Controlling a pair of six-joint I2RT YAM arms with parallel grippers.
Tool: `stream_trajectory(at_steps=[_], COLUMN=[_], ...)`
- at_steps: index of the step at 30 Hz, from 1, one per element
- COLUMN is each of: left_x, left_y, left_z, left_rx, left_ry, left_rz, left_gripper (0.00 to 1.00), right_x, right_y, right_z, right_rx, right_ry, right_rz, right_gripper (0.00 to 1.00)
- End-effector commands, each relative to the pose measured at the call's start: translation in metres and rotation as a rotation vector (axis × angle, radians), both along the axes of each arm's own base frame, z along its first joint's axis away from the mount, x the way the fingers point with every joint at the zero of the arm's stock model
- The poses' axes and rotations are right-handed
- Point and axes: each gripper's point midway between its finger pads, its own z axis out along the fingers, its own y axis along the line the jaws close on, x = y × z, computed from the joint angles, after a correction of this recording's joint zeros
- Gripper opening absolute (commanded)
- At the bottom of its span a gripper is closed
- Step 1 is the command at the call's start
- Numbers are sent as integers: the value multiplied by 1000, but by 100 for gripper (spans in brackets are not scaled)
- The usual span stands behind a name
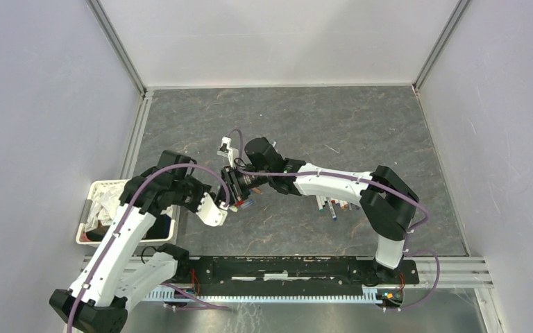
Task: Open the pen caps
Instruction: Pick up the pen from the center of the board, then open the pen cap from the pen.
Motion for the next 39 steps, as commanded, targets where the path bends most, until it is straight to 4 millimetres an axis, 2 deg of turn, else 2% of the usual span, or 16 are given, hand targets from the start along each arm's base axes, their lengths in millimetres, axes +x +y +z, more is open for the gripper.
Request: stream_trajectory(at_steps=[1, 3, 4, 6, 7, 9, 13, 18, 23, 29, 31, 33, 36, 39], left_x=[1, 0, -2, -7, -10, -18, -28, -35, -37, -37, -38, -38, -27, -3], left_y=[-6, -7, -8, -12, -12, -19, -29, -33, -34, -39, -40, -39, -30, -15], left_z=[14, 16, 16, 18, 20, 22, 25, 20, 17, 18, 16, 11, 0, -12], left_rx=[-27, -32, -39, -65, -77, -112, -164, -173, -162, -173, -166, -148, -93, -10], left_ry=[-27, -20, -9, 27, 46, 105, 219, 290, 318, 314, 324, 328, 296, 239], left_rz=[-27, -23, -22, -16, -9, -10, 0, 5, 8, -2, -2, 1, 39, 128], left_gripper=[2, 3, 11, 48, 60, 68, 70, 62, 41, 27, 19, 4, 2, 2], right_x=[0, 2, 1, -1, -3, -5, -5, -4, 1, 5, 5, 4, 0, -3], right_y=[8, 5, 3, -2, -5, -11, -23, -30, -33, -31, -30, -31, -42, -67], right_z=[24, 23, 23, 25, 26, 25, 19, 21, 22, 21, 19, 16, 2, -21], right_rx=[77, 71, 74, 95, 107, 116, 122, 143, 145, 138, 134, 125, 85, 9], right_ry=[-46, -62, -69, -92, -108, -136, -170, -189, -198, -186, -182, -178, -179, -173], right_rz=[37, 40, 48, 77, 101, 140, 189, 206, 198, 195, 197, 204, 219, 201], right_gripper=[19, 3, 0, 0, 0, 0, 0, 0, 0, 0, 0, 0, 0, 0])
